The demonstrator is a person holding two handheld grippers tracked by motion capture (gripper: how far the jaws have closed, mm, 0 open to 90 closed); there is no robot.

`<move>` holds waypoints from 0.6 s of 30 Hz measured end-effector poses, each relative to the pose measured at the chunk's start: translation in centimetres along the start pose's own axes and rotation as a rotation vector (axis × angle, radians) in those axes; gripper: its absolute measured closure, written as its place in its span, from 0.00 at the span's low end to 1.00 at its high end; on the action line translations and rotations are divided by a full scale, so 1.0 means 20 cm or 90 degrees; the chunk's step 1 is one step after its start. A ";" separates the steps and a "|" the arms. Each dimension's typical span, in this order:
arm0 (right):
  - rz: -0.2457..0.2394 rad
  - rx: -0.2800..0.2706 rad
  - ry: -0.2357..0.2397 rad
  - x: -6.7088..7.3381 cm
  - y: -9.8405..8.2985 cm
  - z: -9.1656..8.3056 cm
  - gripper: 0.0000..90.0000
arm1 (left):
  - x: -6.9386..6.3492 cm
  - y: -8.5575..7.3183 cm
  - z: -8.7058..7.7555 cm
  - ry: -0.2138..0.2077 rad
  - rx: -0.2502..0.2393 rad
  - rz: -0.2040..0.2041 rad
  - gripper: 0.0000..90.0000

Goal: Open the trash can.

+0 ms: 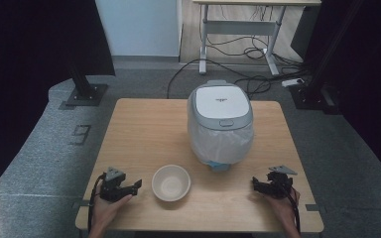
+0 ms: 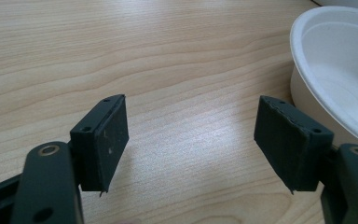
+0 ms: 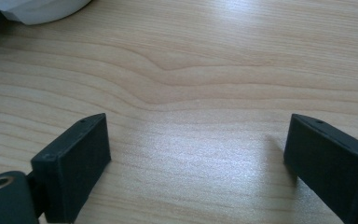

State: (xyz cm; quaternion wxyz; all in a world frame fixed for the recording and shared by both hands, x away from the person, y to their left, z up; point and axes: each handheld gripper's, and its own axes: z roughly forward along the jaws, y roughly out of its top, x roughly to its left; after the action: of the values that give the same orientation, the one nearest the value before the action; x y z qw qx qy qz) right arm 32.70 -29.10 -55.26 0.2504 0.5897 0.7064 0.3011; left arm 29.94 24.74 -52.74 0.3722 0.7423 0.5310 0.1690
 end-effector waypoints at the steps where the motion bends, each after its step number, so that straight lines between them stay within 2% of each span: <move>1: 0.001 0.000 -0.001 0.00 0.00 0.00 0.08 | 0.00 0.00 0.00 0.001 -0.002 -0.003 0.29; 9: 0.007 -0.003 -0.008 0.00 -0.01 -0.02 0.16 | 0.01 0.00 -0.01 0.001 -0.008 -0.011 0.27; 18: 0.009 -0.025 -0.006 0.00 -0.01 -0.05 0.31 | 0.00 0.00 -0.02 0.002 -0.013 -0.003 0.27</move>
State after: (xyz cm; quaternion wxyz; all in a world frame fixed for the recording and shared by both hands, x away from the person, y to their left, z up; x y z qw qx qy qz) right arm 31.87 -29.26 -54.74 0.2632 0.5910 0.6950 0.3139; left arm 29.80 24.92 -52.46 0.3790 0.7371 0.5316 0.1746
